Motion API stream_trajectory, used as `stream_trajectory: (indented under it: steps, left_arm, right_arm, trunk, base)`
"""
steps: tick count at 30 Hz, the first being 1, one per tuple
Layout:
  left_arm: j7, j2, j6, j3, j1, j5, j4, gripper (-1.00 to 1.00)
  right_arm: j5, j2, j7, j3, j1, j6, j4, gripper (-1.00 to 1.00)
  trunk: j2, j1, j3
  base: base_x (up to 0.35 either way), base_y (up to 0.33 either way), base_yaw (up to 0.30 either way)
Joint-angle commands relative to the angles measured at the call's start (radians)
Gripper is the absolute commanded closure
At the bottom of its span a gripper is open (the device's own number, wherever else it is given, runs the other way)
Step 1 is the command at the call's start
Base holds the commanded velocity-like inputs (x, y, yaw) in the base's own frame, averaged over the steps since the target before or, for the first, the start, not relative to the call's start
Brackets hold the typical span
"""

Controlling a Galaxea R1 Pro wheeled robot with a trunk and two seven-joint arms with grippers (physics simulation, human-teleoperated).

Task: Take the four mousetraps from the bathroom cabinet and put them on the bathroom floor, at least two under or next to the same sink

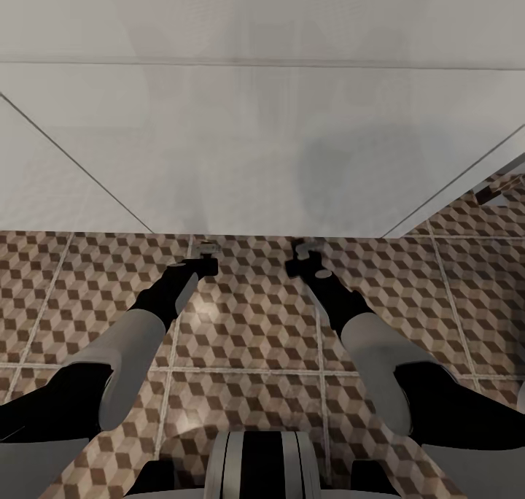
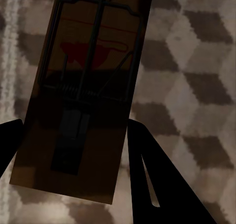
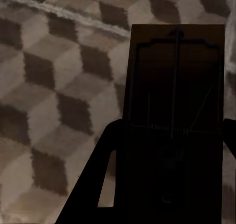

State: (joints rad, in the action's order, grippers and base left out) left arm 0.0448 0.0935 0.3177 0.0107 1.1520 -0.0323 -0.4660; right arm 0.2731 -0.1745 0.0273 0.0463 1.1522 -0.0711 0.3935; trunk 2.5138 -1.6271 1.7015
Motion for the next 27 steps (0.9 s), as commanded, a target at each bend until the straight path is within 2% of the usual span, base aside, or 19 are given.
stream_trajectory:
  steps: [1,7,27]
  left_arm:
    - [0.006,0.0,0.006,0.002,0.0,0.0,-0.002,1.0]
    - [0.006,0.0,0.006,0.002,0.0,0.0,-0.002,1.0]
    - [0.006,-0.001,0.006,0.002,0.0,0.0,-0.002,1.0]
  right_arm:
    - [0.01,0.0,0.003,0.001,0.0,0.0,0.006,1.0]
    - [0.011,0.0,0.0,0.005,0.0,0.035,0.046,1.0]
    - [0.011,0.0,-0.001,0.006,-0.001,0.04,0.062,1.0]
  trunk:
    - [0.0,0.0,0.001]
    - [0.0,0.0,0.001]
    - [0.0,0.0,0.007]
  base:
    - [0.0,0.0,0.0]
    - [0.0,0.0,0.0]
    - [0.0,0.0,0.0]
